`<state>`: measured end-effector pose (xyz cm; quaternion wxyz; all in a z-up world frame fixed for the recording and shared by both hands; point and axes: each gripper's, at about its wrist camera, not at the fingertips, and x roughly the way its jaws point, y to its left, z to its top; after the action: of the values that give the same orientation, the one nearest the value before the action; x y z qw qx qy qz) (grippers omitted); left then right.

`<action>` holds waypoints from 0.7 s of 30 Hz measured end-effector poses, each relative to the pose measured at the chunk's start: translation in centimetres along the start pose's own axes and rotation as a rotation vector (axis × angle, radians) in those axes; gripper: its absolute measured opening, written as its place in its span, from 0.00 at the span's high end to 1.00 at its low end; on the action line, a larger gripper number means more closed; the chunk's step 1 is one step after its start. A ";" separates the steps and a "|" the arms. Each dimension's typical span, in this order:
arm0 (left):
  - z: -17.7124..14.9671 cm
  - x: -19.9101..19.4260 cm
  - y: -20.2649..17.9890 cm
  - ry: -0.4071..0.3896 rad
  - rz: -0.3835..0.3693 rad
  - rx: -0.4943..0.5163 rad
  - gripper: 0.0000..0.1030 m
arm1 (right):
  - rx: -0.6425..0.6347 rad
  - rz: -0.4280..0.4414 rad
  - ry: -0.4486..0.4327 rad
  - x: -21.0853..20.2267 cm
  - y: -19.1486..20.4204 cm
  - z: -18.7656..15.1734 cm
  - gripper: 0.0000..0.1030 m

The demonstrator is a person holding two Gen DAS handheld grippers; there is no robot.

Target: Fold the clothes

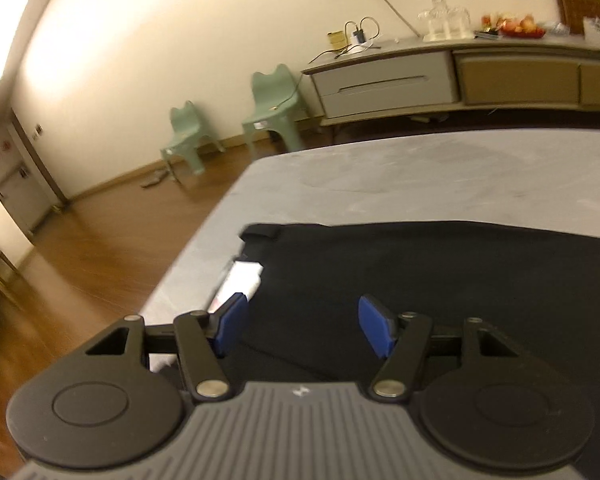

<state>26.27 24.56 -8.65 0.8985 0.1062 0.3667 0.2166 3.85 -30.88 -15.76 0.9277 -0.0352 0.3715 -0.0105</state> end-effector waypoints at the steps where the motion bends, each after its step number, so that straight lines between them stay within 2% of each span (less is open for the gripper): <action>1: -0.8 -0.7 0.0 -0.002 -0.009 -0.015 0.38 | -0.005 -0.037 0.006 0.6 0.1 0.0 0.46; 4: -2.9 -3.2 2.4 0.003 -0.047 -0.119 0.37 | 0.023 -0.150 0.018 0.9 -0.5 1.1 0.46; 6: -5.3 -4.3 6.4 0.024 -0.069 -0.256 0.38 | 0.043 -0.207 0.029 0.7 -0.8 1.9 0.51; 9: -8.9 -5.9 12.4 0.056 -0.102 -0.460 0.38 | 0.070 -0.177 -0.029 -1.5 -0.4 2.8 0.52; 11: -11.7 -7.3 16.4 0.069 -0.108 -0.596 0.38 | 0.075 -0.144 -0.059 -2.9 0.3 3.0 0.43; 12: -13.2 -7.9 18.3 0.073 -0.134 -0.672 0.38 | 0.075 -0.135 -0.063 -3.4 0.7 3.0 0.39; 15: -15.9 -8.0 21.6 0.103 -0.257 -0.816 0.38 | 0.087 -0.123 -0.066 -4.5 2.0 3.0 0.32; 17: -16.3 -7.3 21.8 0.134 -0.340 -0.824 0.37 | 0.103 -0.125 -0.063 -4.9 2.7 3.1 0.28; 19: -16.1 -6.5 20.8 0.167 -0.368 -0.790 0.37 | 0.130 -0.114 -0.058 -5.2 3.4 3.1 0.20; 21: -15.6 -5.1 19.3 0.197 -0.364 -0.744 0.39 | 0.163 -0.087 -0.032 -5.1 3.8 2.8 0.20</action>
<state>6.04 39.77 -9.82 0.8597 -0.3131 0.3606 0.1811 2.08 -26.66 -10.54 0.9319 0.0243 0.3529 -0.0804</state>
